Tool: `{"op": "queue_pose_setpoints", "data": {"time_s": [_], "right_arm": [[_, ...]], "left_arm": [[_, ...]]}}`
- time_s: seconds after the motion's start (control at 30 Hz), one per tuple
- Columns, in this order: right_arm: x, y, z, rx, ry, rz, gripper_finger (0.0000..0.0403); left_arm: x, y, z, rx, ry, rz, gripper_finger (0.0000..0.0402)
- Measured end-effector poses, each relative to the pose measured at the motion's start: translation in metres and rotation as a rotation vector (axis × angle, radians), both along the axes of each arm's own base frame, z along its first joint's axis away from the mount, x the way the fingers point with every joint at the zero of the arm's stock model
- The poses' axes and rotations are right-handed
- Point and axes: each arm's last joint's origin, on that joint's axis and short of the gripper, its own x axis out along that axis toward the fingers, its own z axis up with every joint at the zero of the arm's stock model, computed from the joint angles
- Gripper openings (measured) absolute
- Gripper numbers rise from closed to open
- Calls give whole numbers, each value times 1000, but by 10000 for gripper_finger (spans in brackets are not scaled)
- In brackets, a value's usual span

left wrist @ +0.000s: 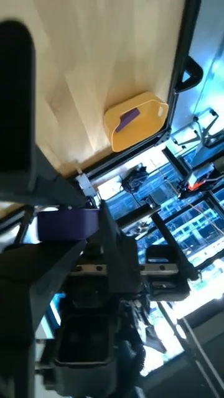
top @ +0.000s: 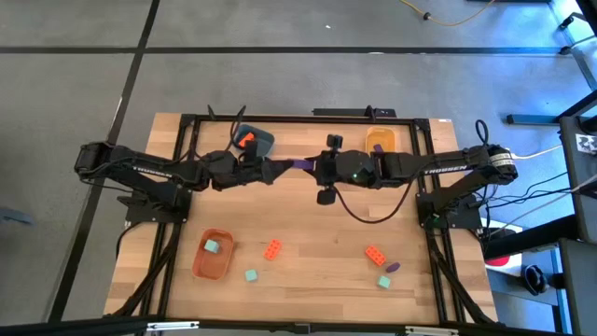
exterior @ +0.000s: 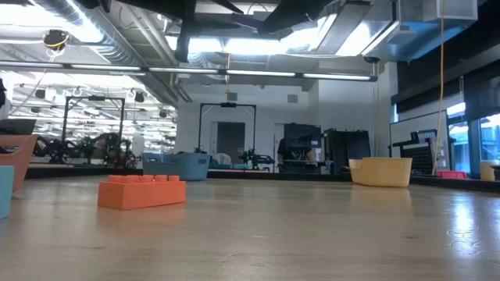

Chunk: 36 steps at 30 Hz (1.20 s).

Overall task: Sort & place blocks by color
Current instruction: Put the left blue block into the yellow bin

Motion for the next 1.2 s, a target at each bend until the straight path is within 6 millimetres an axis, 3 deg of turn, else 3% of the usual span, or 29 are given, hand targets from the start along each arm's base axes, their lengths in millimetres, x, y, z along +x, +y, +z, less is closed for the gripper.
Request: {"op": "queue_pose_setpoints", "data": {"time_s": [0.13,0.27,0.57,0.73,0.93,1.2], "right_arm": [[-1,0,-1,-4,14,-3,114],[-9,-1,1,-7,53,-1,115],[-40,-6,12,39,132,-69,114],[-56,-11,21,94,120,-122,114],[-72,-16,25,148,119,-178,114],[-109,-17,-4,303,101,-233,114]], "left_arm": [[-1,2,1,57,19,-4,127],[-10,9,10,130,20,-20,138],[-59,20,36,299,106,26,141],[-77,11,44,430,139,-8,140],[-80,-3,44,550,177,-30,139],[-81,-21,44,623,190,-60,138]]}}
